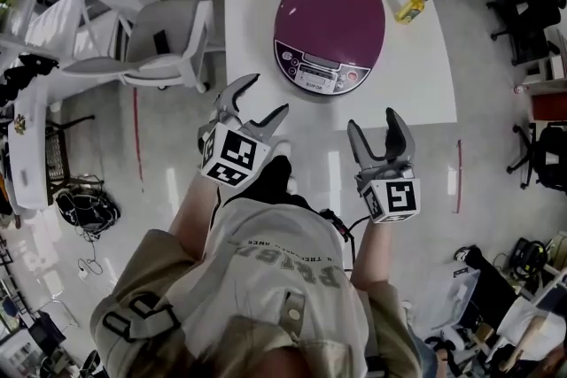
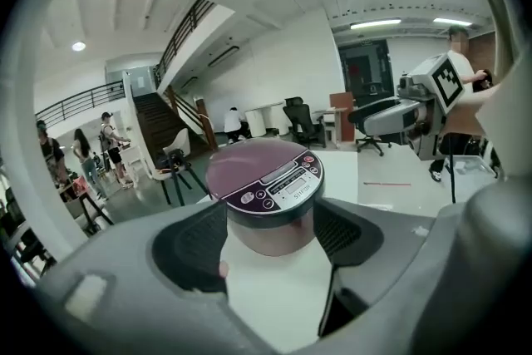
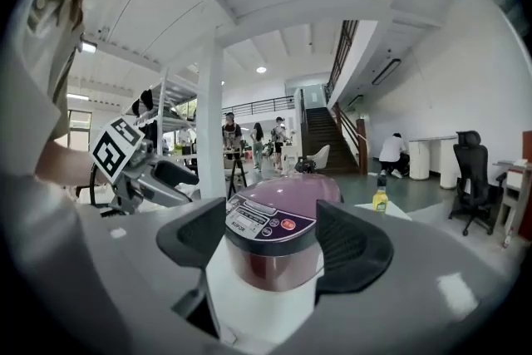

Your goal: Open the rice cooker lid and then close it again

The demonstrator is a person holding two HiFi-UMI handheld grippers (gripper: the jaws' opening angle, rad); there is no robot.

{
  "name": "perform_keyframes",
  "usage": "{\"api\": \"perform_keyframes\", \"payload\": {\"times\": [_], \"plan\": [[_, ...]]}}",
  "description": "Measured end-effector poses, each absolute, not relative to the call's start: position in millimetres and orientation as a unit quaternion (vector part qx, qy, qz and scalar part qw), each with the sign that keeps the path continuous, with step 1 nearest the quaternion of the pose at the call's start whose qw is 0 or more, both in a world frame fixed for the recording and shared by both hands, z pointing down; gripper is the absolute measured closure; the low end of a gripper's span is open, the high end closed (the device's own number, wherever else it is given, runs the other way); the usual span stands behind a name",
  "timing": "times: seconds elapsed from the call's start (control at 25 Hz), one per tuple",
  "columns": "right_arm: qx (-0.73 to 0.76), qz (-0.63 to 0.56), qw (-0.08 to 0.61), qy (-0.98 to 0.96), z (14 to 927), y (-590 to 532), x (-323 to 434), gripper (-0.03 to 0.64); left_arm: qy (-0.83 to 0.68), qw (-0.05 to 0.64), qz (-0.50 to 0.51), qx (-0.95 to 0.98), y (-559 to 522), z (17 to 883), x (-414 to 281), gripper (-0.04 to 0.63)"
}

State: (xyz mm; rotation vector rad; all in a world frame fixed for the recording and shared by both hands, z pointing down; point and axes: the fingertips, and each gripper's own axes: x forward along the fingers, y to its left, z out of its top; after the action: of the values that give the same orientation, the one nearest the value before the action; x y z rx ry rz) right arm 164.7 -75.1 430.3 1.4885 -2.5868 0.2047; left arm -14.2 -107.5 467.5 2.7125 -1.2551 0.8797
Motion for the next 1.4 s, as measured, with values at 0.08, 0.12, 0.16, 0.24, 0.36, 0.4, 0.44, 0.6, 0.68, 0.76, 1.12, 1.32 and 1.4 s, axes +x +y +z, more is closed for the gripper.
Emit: {"api": "perform_keyframes", "payload": {"times": [0.08,0.12,0.16,0.24,0.36,0.4,0.44,0.6,0.68,0.76,1.12,1.32,1.4], "plan": [[0.48,0.059,0.1,-0.869,434,-86,155,0.296,-0.379,0.008,0.294,0.877,-116,471,-9,0.261],[0.472,0.055,0.112,-0.873,436,-91,150,0.291,-0.366,0.005,0.299,0.881,-120,472,-6,0.255],[0.462,0.052,0.124,-0.876,438,-95,144,0.288,-0.353,0.0,0.306,0.884,-124,474,-3,0.253],[0.438,0.044,0.153,-0.885,443,-104,132,0.285,-0.323,-0.014,0.32,0.891,-130,478,5,0.25],[0.388,0.032,0.203,-0.898,452,-113,113,0.281,-0.268,-0.044,0.347,0.898,-137,483,19,0.241],[0.372,0.026,0.22,-0.901,456,-116,107,0.279,-0.247,-0.057,0.357,0.899,-138,486,23,0.239],[0.357,0.018,0.237,-0.903,459,-117,102,0.278,-0.227,-0.071,0.368,0.899,-139,488,27,0.239],[0.302,-0.013,0.312,-0.901,475,-120,86,0.268,-0.164,-0.122,0.402,0.893,-139,495,38,0.235],[0.284,-0.016,0.346,-0.894,485,-121,83,0.265,-0.14,-0.144,0.418,0.886,-138,499,42,0.235],[0.269,-0.024,0.374,-0.887,494,-123,80,0.262,-0.119,-0.163,0.434,0.878,-138,504,47,0.235],[0.199,-0.066,0.464,-0.861,519,-126,74,0.252,-0.087,-0.202,0.484,0.847,-142,521,62,0.198],[0.169,-0.081,0.487,-0.853,528,-126,71,0.252,-0.096,-0.217,0.523,0.819,-149,532,61,0.186],[0.161,-0.084,0.493,-0.851,530,-125,73,0.252,-0.099,-0.219,0.535,0.81,-149,534,63,0.181]]}}
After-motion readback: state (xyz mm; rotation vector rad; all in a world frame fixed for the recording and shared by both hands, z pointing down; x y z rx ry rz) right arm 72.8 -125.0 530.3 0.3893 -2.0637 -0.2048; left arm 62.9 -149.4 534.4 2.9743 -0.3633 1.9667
